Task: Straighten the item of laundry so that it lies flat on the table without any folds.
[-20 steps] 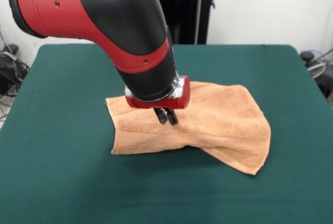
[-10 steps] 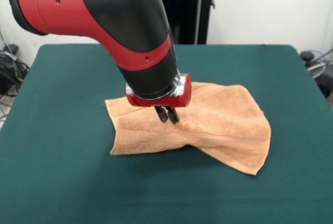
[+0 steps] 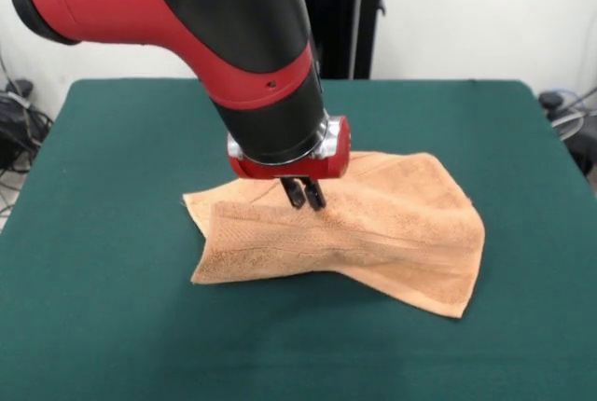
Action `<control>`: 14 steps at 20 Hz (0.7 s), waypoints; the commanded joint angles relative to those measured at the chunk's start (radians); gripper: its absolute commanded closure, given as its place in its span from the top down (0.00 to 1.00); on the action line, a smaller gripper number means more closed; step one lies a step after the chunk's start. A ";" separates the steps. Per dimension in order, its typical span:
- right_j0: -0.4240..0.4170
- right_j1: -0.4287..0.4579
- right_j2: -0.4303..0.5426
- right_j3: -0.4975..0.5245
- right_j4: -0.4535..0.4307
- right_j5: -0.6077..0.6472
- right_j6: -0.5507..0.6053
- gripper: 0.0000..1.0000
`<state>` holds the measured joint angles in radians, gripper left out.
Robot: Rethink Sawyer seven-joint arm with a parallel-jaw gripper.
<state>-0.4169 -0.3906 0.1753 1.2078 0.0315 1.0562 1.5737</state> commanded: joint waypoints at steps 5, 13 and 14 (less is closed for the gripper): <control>0.019 -0.012 0.032 -0.020 -0.008 0.079 0.076 0.00; 0.015 0.004 0.037 -0.018 -0.008 0.053 0.069 0.00; 0.017 0.000 0.034 -0.015 -0.011 0.051 0.069 0.00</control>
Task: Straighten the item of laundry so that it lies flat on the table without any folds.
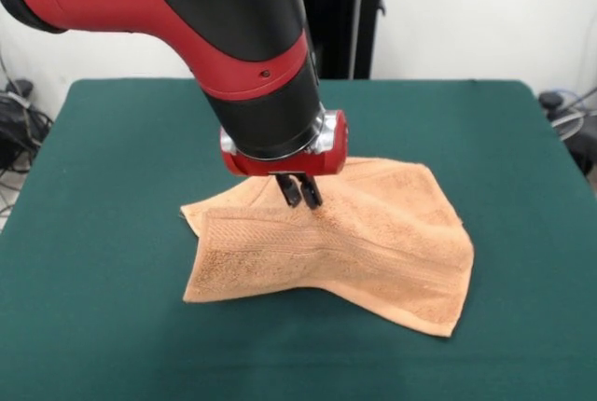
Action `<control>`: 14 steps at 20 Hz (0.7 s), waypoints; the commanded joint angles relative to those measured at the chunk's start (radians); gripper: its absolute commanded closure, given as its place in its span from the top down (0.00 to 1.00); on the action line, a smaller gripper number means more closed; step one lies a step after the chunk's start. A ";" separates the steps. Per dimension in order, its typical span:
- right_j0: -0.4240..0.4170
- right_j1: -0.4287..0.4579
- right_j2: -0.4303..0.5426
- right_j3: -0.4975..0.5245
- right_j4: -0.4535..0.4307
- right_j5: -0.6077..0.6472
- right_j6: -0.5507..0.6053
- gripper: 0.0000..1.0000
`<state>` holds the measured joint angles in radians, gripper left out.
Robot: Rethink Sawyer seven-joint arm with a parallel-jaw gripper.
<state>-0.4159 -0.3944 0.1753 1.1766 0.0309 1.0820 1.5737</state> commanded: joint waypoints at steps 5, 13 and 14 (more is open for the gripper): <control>0.017 0.005 0.032 0.024 -0.014 0.007 0.071 0.00; 0.022 0.000 0.020 0.032 -0.020 -0.008 0.086 1.00; 0.022 -0.002 0.020 0.034 -0.019 -0.009 0.087 1.00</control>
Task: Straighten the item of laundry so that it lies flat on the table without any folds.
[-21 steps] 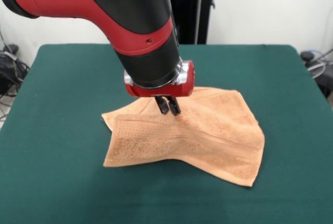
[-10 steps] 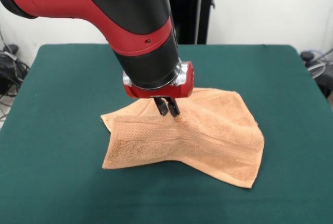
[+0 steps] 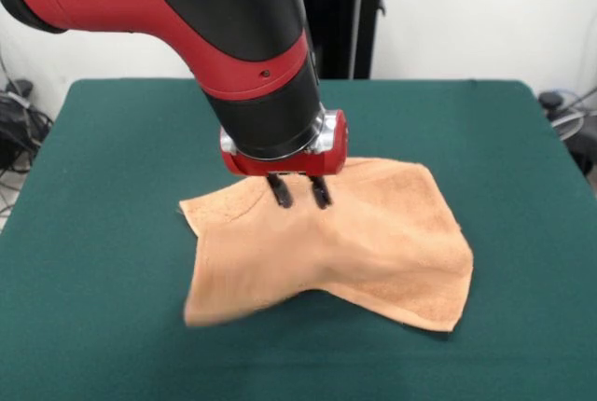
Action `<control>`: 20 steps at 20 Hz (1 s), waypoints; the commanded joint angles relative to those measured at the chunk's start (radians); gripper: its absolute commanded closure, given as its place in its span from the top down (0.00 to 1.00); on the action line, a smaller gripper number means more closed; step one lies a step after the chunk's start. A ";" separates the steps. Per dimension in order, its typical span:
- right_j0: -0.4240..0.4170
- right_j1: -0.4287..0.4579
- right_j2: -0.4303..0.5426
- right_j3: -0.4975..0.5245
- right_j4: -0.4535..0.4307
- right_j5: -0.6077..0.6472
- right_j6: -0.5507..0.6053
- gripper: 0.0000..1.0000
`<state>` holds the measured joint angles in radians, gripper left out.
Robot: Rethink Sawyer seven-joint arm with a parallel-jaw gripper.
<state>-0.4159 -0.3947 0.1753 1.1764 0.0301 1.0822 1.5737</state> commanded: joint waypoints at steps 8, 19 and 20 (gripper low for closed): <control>0.025 0.005 0.021 0.020 -0.023 -0.003 0.082 1.00; 0.026 0.028 0.019 0.099 -0.018 -0.116 0.120 1.00; 0.028 0.023 0.012 0.144 -0.019 -0.168 0.142 1.00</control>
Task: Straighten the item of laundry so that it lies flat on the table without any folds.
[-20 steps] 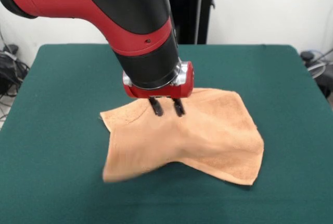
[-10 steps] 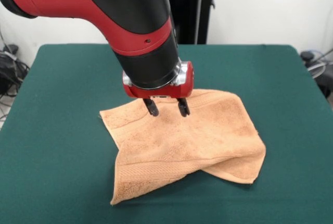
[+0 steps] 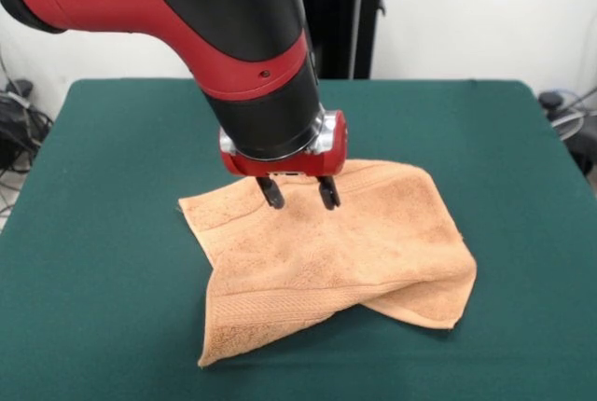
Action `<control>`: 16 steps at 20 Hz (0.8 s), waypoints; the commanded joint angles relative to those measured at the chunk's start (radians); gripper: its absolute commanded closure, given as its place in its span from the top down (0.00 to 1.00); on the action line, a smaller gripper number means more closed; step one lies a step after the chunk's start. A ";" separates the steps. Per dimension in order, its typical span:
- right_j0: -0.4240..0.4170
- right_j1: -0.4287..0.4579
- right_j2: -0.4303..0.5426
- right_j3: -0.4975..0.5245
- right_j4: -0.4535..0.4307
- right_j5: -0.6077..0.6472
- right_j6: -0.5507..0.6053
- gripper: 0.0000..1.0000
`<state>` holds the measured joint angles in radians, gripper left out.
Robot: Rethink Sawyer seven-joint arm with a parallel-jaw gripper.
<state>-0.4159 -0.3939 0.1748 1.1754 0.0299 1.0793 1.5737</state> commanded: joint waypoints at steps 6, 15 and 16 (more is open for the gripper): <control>0.086 -0.073 -0.037 0.333 -0.026 -0.342 0.244 1.00; 0.110 -0.106 -0.066 0.374 0.012 -0.328 0.216 1.00; 0.108 -0.109 -0.066 0.377 0.016 -0.322 0.209 1.00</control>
<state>-0.3193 -0.4707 0.1318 1.4177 0.0284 0.7613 1.5737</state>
